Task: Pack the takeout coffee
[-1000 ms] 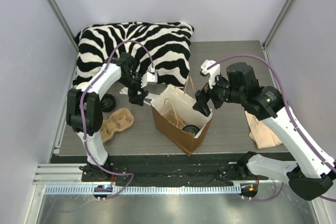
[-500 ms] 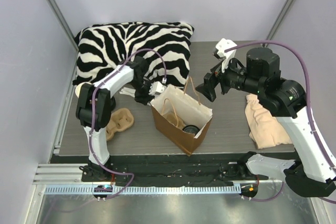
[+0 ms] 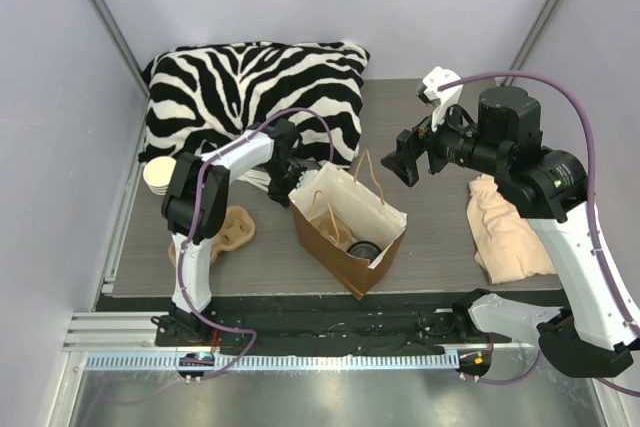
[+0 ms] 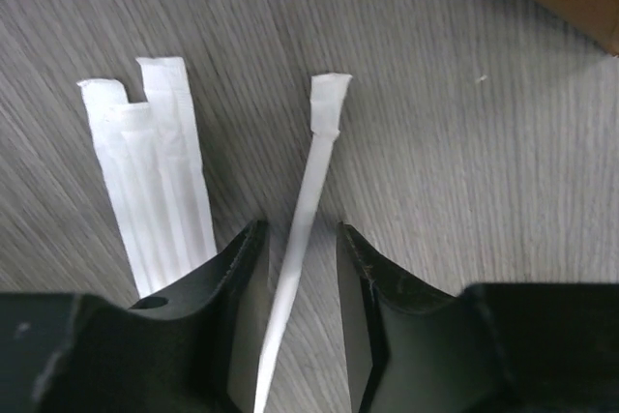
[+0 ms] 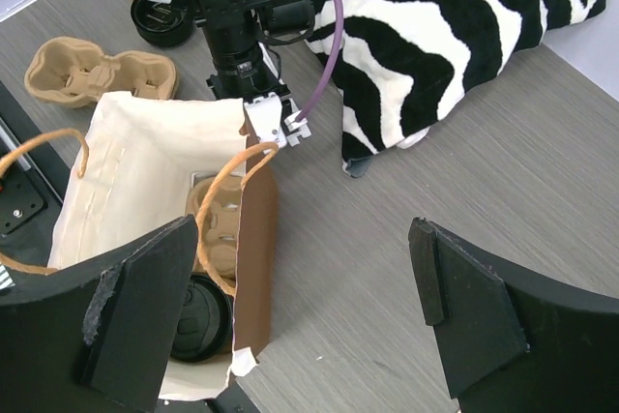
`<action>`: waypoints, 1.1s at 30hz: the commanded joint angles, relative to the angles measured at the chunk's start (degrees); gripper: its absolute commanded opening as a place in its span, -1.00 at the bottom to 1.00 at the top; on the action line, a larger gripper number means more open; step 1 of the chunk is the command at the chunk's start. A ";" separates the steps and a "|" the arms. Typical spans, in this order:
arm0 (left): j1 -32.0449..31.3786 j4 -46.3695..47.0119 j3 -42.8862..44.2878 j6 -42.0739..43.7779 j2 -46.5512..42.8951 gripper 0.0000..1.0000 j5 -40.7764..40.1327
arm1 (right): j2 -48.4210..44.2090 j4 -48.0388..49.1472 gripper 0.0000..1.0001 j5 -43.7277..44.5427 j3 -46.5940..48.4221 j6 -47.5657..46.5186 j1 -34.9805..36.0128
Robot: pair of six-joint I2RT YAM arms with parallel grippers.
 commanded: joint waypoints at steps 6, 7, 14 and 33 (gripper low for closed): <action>-0.81 5.09 -3.71 -1.27 -0.98 -0.55 -2.57 | -1.74 0.48 0.99 -0.93 -0.91 0.79 -0.34; -0.81 5.53 -4.85 -1.45 -1.42 -0.67 -2.66 | -1.65 0.65 0.99 -0.84 -0.91 0.71 -0.43; -0.11 4.22 -5.83 -4.87 -6.95 -1.00 -0.47 | -1.91 1.00 1.00 -1.72 -0.91 1.93 -0.34; 10.17 -5.46 18.15 -26.48 -19.43 -1.00 14.91 | -3.06 4.25 0.99 -2.07 0.84 5.45 -0.34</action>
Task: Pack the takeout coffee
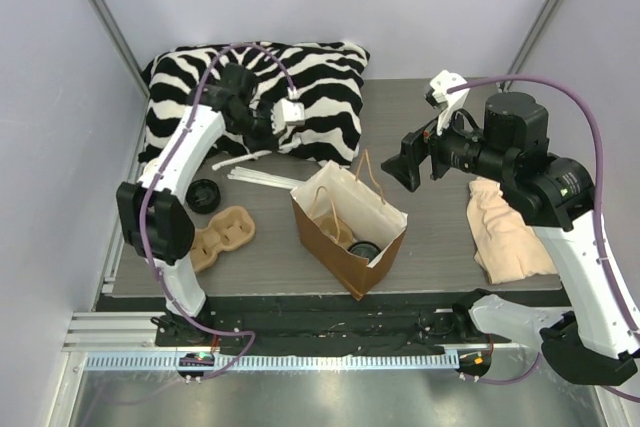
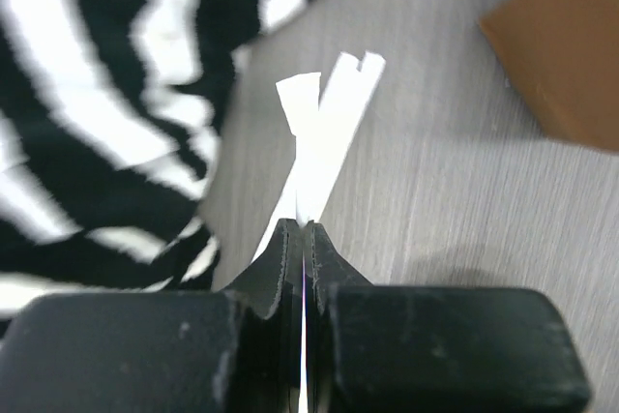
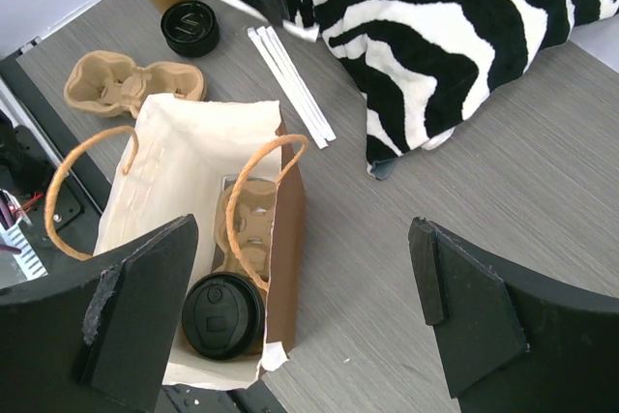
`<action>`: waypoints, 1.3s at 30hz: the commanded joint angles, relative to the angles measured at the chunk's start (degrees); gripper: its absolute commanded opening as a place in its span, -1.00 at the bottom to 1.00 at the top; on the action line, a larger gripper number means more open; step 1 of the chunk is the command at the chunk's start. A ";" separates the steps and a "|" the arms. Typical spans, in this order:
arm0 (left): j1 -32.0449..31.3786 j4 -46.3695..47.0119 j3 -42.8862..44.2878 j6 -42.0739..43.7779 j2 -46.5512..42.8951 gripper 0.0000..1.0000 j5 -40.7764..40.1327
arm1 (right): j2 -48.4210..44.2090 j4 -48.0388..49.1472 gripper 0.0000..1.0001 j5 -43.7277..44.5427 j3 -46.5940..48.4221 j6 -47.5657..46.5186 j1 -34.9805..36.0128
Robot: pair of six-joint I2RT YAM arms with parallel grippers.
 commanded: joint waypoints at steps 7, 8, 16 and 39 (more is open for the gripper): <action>4.33 12.76 12.56 -29.94 -14.41 -1.00 12.89 | -0.28 12.55 0.94 -1.73 4.99 5.97 -0.23; 4.33 15.67 12.74 -36.59 -15.74 -1.00 13.86 | 0.51 14.04 0.90 -2.34 5.43 6.41 -0.23; 4.16 52.66 8.35 -76.79 -24.81 -1.00 15.71 | 6.75 34.25 0.55 -10.61 12.98 20.45 -0.15; -6.74 75.47 -2.02 -103.19 -28.06 -1.00 16.15 | 19.33 43.94 0.31 -10.70 24.68 25.49 10.83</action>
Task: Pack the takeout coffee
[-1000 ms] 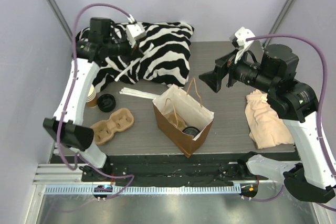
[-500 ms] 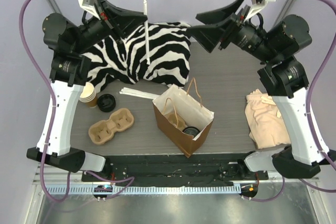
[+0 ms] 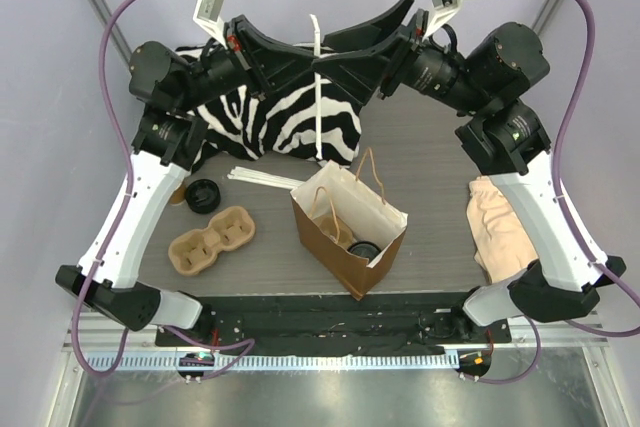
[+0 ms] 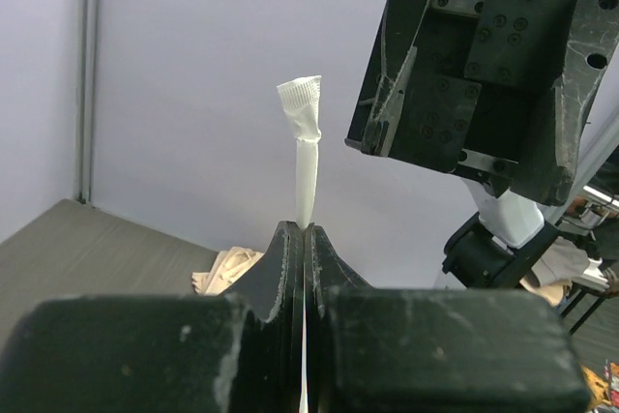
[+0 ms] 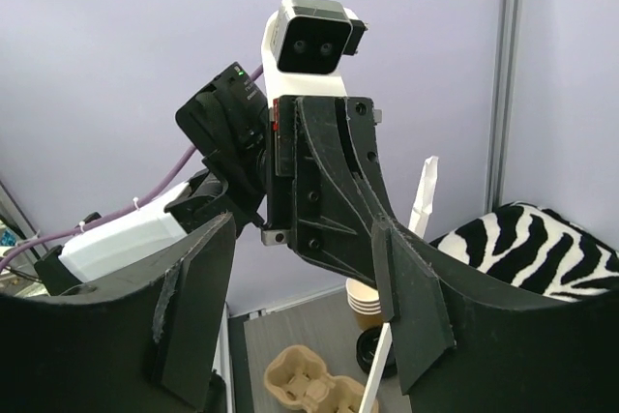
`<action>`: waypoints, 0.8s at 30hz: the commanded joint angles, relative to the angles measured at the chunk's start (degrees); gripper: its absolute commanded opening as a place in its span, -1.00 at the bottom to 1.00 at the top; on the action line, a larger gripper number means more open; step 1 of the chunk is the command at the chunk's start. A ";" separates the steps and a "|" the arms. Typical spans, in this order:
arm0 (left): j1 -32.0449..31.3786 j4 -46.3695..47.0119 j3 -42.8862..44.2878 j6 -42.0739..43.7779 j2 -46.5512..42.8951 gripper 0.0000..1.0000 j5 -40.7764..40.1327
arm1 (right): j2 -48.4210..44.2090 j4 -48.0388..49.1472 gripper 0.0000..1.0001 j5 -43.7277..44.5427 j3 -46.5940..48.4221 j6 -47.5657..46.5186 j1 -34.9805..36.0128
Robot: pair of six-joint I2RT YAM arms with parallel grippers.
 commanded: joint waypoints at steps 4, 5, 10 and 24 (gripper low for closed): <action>-1.87 5.03 -2.22 -1.21 -3.85 -1.00 0.77 | -2.01 2.02 0.25 4.08 -0.90 -2.58 1.05; -1.87 5.20 -2.57 -1.29 -4.02 -1.00 0.86 | -2.28 2.02 0.23 4.70 -1.17 -2.84 1.05; -1.87 5.55 -3.46 -1.47 -4.38 -1.00 1.29 | -5.35 2.37 0.13 11.46 -3.36 -5.74 1.05; -3.19 7.75 -4.51 -2.79 -4.03 -1.00 1.56 | -3.86 3.25 0.14 6.11 -5.83 -2.67 1.58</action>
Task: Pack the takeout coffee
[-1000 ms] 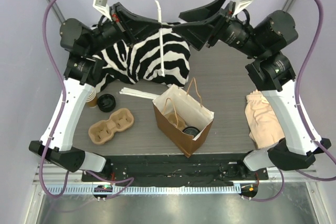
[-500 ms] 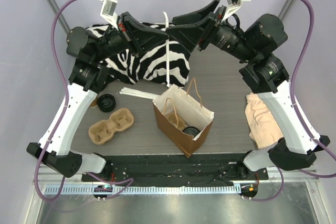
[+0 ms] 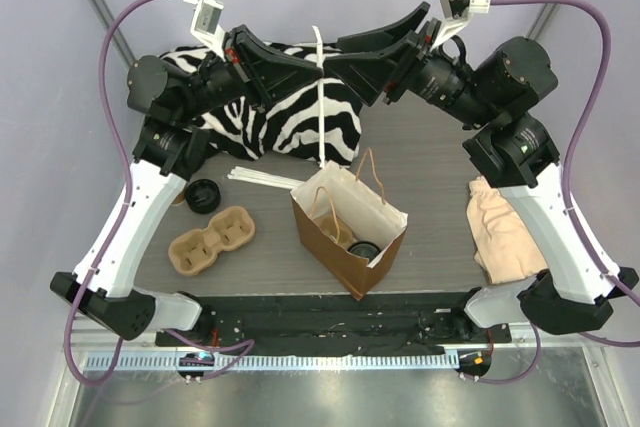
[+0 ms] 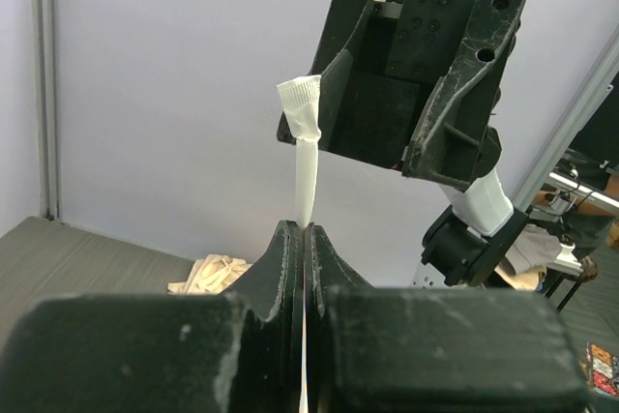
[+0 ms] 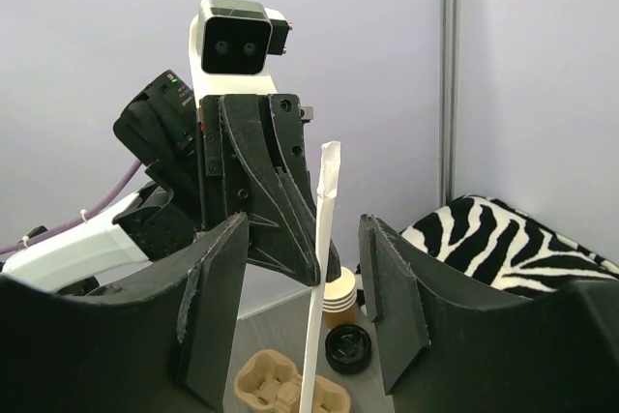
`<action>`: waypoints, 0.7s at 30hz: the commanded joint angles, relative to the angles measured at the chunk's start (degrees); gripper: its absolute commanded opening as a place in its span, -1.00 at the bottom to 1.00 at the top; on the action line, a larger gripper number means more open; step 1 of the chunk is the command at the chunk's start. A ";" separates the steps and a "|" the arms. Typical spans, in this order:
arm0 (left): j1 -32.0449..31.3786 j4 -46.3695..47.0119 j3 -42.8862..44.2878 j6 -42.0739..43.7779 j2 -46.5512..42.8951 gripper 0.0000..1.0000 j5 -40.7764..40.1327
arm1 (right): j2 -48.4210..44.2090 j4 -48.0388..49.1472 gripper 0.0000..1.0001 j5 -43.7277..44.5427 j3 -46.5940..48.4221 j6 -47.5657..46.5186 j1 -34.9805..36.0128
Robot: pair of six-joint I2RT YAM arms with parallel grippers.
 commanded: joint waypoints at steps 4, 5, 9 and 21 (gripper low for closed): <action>-1.58 3.18 -0.95 -0.89 -1.21 -0.99 1.06 | 1.28 3.19 0.08 -1.06 -0.06 0.87 0.83; -1.75 3.19 -1.30 -0.80 -1.29 -1.00 0.97 | 1.63 3.10 0.06 -0.97 -0.06 0.87 0.75; -2.28 3.19 -2.01 -0.19 -1.64 -1.00 1.23 | 1.89 3.01 -0.10 -0.97 0.03 0.78 0.83; -2.28 -2.69 -1.57 3.23 -2.35 -0.19 -1.22 | 1.63 -0.06 -0.98 -0.18 0.47 -0.71 0.92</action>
